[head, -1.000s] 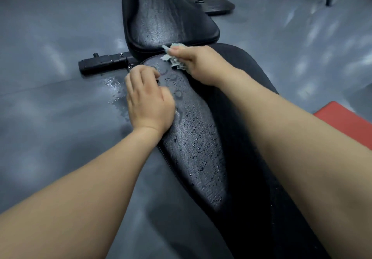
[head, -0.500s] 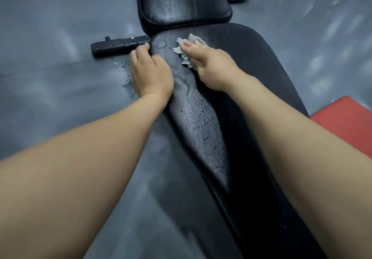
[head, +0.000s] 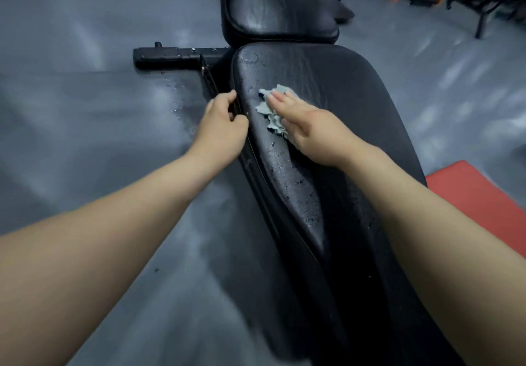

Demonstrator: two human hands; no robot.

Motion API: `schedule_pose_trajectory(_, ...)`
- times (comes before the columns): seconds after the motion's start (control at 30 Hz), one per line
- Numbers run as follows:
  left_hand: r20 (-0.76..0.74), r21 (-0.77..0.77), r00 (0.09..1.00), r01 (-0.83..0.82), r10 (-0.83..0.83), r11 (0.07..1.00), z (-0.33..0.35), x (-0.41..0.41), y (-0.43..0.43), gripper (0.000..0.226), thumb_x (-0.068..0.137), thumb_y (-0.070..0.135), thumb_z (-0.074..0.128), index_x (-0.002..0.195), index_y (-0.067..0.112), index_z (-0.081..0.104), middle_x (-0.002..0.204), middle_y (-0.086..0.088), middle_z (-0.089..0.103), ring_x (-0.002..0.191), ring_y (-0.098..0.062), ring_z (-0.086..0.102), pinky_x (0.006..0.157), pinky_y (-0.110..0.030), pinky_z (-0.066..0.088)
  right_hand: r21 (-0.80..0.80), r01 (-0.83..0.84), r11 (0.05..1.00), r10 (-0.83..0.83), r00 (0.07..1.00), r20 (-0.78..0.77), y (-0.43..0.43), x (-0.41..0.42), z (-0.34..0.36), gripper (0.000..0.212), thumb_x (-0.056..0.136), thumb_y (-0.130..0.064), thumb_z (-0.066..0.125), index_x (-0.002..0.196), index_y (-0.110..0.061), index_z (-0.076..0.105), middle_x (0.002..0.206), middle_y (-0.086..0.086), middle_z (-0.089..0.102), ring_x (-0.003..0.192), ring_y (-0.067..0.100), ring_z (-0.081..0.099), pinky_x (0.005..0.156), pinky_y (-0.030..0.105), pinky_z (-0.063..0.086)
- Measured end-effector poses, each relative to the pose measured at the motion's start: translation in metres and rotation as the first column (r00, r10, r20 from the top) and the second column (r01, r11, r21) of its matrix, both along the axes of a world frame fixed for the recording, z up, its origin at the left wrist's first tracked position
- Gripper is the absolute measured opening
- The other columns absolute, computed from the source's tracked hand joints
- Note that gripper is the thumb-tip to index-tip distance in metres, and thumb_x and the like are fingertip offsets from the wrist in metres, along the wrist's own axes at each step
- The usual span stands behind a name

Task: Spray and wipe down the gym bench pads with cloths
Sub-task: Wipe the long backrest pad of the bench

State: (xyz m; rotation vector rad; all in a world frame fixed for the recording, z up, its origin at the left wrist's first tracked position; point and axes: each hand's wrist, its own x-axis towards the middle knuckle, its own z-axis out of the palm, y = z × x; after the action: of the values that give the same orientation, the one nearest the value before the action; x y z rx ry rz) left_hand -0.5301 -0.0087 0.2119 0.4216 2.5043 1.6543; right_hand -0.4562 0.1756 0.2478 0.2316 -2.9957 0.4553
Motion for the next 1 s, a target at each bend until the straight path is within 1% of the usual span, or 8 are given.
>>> schedule_pose_trajectory(0.1, -0.021, -0.03, 0.994, 0.104, -0.105, 0.994, -0.01, 0.004, -0.009, 0.057, 0.104, 0.029, 0.052, 0.157, 0.022, 0.034, 0.16, 0.006, 0.038, 0.138, -0.008, 0.044, 0.105, -0.011, 0.026, 0.031, 0.115, 0.993, -0.114, 0.993, -0.009, 0.003, -0.046, 0.012, 0.055, 0.108, -0.015, 0.04, 0.161, -0.021, 0.026, 0.168, -0.004, 0.019, 0.156, 0.012, 0.009, 0.124, 0.02, 0.006)
schedule_pose_trajectory(0.2, -0.005, -0.056, 0.988, 0.155, -0.155, 0.986, -0.011, 0.0, -0.015, 0.057, 0.104, 0.033, 0.054, 0.158, 0.026, 0.034, 0.158, 0.008, 0.041, 0.138, -0.007, 0.045, 0.099, -0.006, 0.025, 0.016, 0.181, 0.983, -0.18, 0.983, -0.014, -0.001, -0.092, 0.024, 0.053, 0.109, -0.017, 0.036, 0.161, -0.021, 0.025, 0.169, -0.003, 0.016, 0.156, 0.013, 0.007, 0.119, 0.015, 0.002)
schedule_pose_trajectory(0.33, -0.014, 0.009, 0.989, 0.146, -0.146, 0.989, -0.012, -0.004, -0.014, 0.055, 0.102, 0.03, 0.06, 0.153, 0.021, 0.042, 0.156, 0.009, 0.044, 0.138, -0.008, 0.047, 0.111, -0.018, 0.033, -0.002, 0.202, 0.979, -0.202, 0.979, -0.03, -0.013, -0.113, 0.029, 0.051, 0.11, -0.019, 0.036, 0.16, -0.024, 0.029, 0.169, -0.005, 0.019, 0.156, 0.013, 0.007, 0.121, 0.019, 0.005)
schedule_pose_trajectory(0.5, -0.018, 0.117, 0.996, 0.093, -0.092, 0.989, -0.019, -0.005, -0.01, 0.048, 0.099, 0.019, 0.066, 0.144, 0.015, 0.052, 0.147, 0.005, 0.05, 0.128, -0.011, 0.052, 0.108, -0.014, 0.036, 0.024, 0.055, 0.998, -0.053, 0.997, -0.059, -0.027, -0.064, 0.013, 0.053, 0.106, -0.013, 0.044, 0.157, -0.022, 0.036, 0.165, -0.006, 0.028, 0.155, 0.014, 0.015, 0.121, 0.017, 0.011)
schedule_pose_trajectory(0.63, -0.057, 0.152, 0.998, 0.017, -0.009, 0.988, -0.023, -0.003, -0.006, 0.044, 0.095, 0.017, 0.07, 0.138, 0.017, 0.059, 0.132, 0.004, 0.052, 0.106, -0.009, 0.054, 0.083, 0.005, 0.034, 0.054, 0.009, 0.998, -0.007, 0.999, -0.034, -0.019, -0.062, 0.015, 0.052, 0.107, -0.013, 0.043, 0.158, -0.023, 0.036, 0.165, -0.007, 0.029, 0.155, 0.012, 0.015, 0.121, 0.016, 0.011)
schedule_pose_trajectory(0.8, 0.02, 0.242, 1.0, -0.014, 0.009, 0.97, -0.028, -0.001, -0.004, 0.035, 0.095, 0.023, 0.07, 0.129, 0.025, 0.061, 0.125, 0.006, 0.06, 0.105, -0.009, 0.059, 0.078, -0.004, 0.041, 0.063, 0.119, 0.991, -0.117, 0.993, -0.029, -0.014, -0.124, 0.028, 0.049, 0.108, -0.02, 0.038, 0.157, -0.03, 0.037, 0.166, -0.007, 0.028, 0.154, 0.01, 0.017, 0.12, 0.017, 0.012)
schedule_pose_trajectory(0.9, 0.062, 0.263, 0.998, -0.035, 0.019, 0.964, -0.027, 0.002, -0.005, 0.027, 0.095, 0.024, 0.071, 0.121, 0.024, 0.063, 0.105, 0.011, 0.063, 0.092, -0.002, 0.058, 0.07, -0.002, 0.041, 0.048, 0.184, 0.982, -0.181, 0.982, -0.055, -0.023, -0.14, 0.031, 0.044, 0.108, -0.024, 0.038, 0.15, -0.031, 0.047, 0.161, -0.007, 0.037, 0.148, 0.015, 0.034, 0.116, 0.022, 0.023)
schedule_pose_trajectory(1.0, 0.088, 0.301, 0.996, -0.022, -0.005, 0.953, -0.026, 0.002, -0.008, 0.026, 0.094, 0.023, 0.073, 0.119, 0.024, 0.066, 0.11, 0.014, 0.066, 0.093, -0.003, 0.059, 0.075, -0.005, 0.044, 0.047, 0.173, 0.984, -0.17, 0.983, -0.077, -0.03, -0.131, 0.027, 0.043, 0.108, -0.023, 0.037, 0.15, -0.028, 0.048, 0.159, -0.007, 0.039, 0.148, 0.014, 0.032, 0.113, 0.022, 0.024)
